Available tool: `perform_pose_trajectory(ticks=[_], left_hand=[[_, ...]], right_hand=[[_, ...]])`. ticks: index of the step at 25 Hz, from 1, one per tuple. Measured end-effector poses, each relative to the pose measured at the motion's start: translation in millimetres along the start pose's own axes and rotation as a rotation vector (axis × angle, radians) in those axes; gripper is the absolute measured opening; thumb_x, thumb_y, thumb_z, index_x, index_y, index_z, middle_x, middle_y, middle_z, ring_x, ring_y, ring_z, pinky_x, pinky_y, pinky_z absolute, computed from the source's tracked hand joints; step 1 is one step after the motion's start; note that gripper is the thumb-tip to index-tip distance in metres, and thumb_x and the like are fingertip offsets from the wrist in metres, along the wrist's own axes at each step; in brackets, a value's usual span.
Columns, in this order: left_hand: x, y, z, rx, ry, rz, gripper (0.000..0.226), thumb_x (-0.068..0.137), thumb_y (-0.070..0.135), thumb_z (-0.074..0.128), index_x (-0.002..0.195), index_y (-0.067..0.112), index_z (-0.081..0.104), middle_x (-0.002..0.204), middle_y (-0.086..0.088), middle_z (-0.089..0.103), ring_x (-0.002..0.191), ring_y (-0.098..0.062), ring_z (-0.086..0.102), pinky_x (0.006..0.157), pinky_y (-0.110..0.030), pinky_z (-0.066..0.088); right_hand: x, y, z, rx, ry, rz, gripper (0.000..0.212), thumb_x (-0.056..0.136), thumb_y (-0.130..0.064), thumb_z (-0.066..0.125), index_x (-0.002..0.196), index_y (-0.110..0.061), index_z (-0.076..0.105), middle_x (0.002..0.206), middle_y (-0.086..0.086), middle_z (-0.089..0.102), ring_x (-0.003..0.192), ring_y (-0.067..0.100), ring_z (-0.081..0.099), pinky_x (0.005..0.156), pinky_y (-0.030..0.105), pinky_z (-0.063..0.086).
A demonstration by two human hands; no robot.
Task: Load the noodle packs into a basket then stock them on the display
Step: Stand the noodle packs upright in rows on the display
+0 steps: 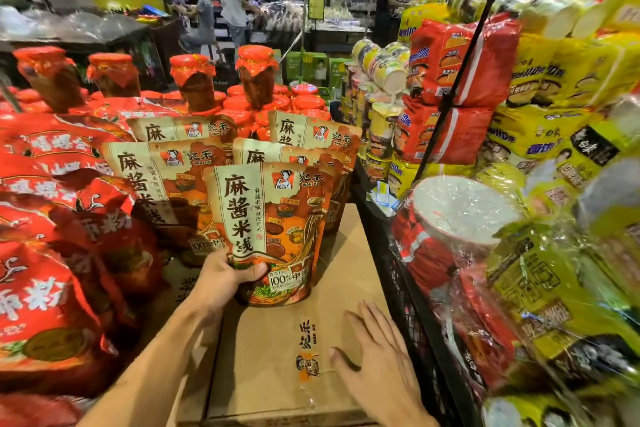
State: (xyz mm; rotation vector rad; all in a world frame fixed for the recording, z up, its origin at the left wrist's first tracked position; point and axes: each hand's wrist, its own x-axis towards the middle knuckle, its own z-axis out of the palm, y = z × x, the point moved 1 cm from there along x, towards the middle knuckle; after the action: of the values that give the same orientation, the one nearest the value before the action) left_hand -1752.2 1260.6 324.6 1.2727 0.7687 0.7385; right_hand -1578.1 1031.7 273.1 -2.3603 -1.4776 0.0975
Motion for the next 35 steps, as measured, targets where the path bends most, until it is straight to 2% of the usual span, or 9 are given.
perform_pose_trajectory(ticks=[3, 5, 7, 9, 16, 19, 23, 31, 35], left_hand=[[5, 3, -5, 0.028, -0.015, 0.041, 0.093, 0.035, 0.043, 0.102, 0.115, 0.006, 0.072, 0.112, -0.014, 0.076, 0.104, -0.029, 0.073, 0.089, -0.043, 0.059], [6, 5, -6, 0.066, -0.004, 0.065, 0.07, 0.049, 0.029, 0.1, 0.11, 0.007, 0.073, 0.107, -0.011, 0.078, 0.099, -0.024, 0.075, 0.086, -0.038, 0.061], [7, 7, -7, 0.104, 0.047, 0.076, 0.046, 0.066, 0.002, 0.087, 0.108, 0.013, 0.073, 0.103, -0.005, 0.079, 0.097, -0.019, 0.075, 0.089, -0.04, 0.059], [8, 6, -14, 0.125, 0.101, 0.094, 0.049, 0.07, -0.008, 0.082, 0.11, 0.019, 0.071, 0.105, 0.0, 0.079, 0.099, -0.016, 0.074, 0.089, -0.038, 0.056], [3, 4, -25, 0.114, 0.21, 0.113, 0.046, 0.072, -0.006, 0.083, 0.108, 0.021, 0.072, 0.097, 0.008, 0.079, 0.093, -0.008, 0.074, 0.082, -0.028, 0.058], [-1, -2, -28, 0.065, 0.277, 0.122, 0.053, 0.073, -0.007, 0.082, 0.119, 0.016, 0.068, 0.105, 0.004, 0.078, 0.098, -0.011, 0.074, 0.086, -0.032, 0.056], [-4, -5, -36, 0.055, 0.261, 0.103, 0.055, 0.074, -0.01, 0.08, 0.12, 0.018, 0.068, 0.111, -0.001, 0.077, 0.105, -0.018, 0.073, 0.092, -0.038, 0.054], [-8, -6, -30, 0.047, 0.351, 0.116, 0.053, 0.076, -0.007, 0.08, 0.122, 0.014, 0.067, 0.106, 0.004, 0.078, 0.098, -0.009, 0.073, 0.084, -0.028, 0.056], [-8, -6, -39, 0.057, 0.396, 0.068, 0.054, 0.074, 0.0, 0.085, 0.121, 0.017, 0.068, 0.108, 0.003, 0.077, 0.104, -0.016, 0.072, 0.097, -0.043, 0.055]], right_hand=[[-3, -2, 2, -0.049, -0.058, 0.025, 0.065, 0.079, -0.072, 0.053, 0.13, -0.034, 0.067, 0.147, -0.005, 0.057, 0.139, 0.012, 0.048, 0.112, 0.033, 0.023], [-3, -2, 2, -0.08, -0.035, 0.022, 0.063, 0.081, -0.071, 0.053, 0.13, -0.034, 0.066, 0.147, -0.005, 0.057, 0.139, 0.013, 0.049, 0.111, 0.035, 0.025], [-4, -1, 2, -0.127, -0.004, 0.017, 0.062, 0.081, -0.071, 0.053, 0.13, -0.035, 0.065, 0.146, -0.006, 0.057, 0.138, 0.013, 0.049, 0.11, 0.035, 0.026], [-5, -1, 3, -0.143, 0.002, 0.017, 0.062, 0.081, -0.07, 0.053, 0.13, -0.034, 0.066, 0.146, -0.006, 0.058, 0.138, 0.012, 0.049, 0.11, 0.035, 0.026], [-3, 1, 8, -0.174, 0.021, 0.005, 0.062, 0.083, -0.07, 0.052, 0.13, -0.032, 0.065, 0.146, -0.004, 0.057, 0.139, 0.013, 0.045, 0.113, 0.036, 0.021], [-3, 2, 9, -0.165, 0.021, 0.007, 0.062, 0.081, -0.069, 0.053, 0.128, -0.031, 0.067, 0.145, -0.004, 0.058, 0.139, 0.012, 0.04, 0.113, 0.037, 0.023], [-3, 0, 11, -0.133, 0.021, 0.007, 0.061, 0.078, -0.066, 0.055, 0.124, -0.03, 0.07, 0.142, -0.003, 0.061, 0.138, 0.013, 0.039, 0.119, 0.031, 0.01], [2, 4, 16, -0.087, 0.056, -0.011, 0.061, 0.072, -0.063, 0.054, 0.118, -0.027, 0.074, 0.136, -0.001, 0.066, 0.133, 0.014, 0.043, 0.118, 0.03, 0.008], [5, 7, 18, -0.072, 0.074, -0.013, 0.061, 0.071, -0.062, 0.053, 0.115, -0.025, 0.074, 0.133, 0.001, 0.068, 0.131, 0.016, 0.044, 0.117, 0.03, 0.009]])
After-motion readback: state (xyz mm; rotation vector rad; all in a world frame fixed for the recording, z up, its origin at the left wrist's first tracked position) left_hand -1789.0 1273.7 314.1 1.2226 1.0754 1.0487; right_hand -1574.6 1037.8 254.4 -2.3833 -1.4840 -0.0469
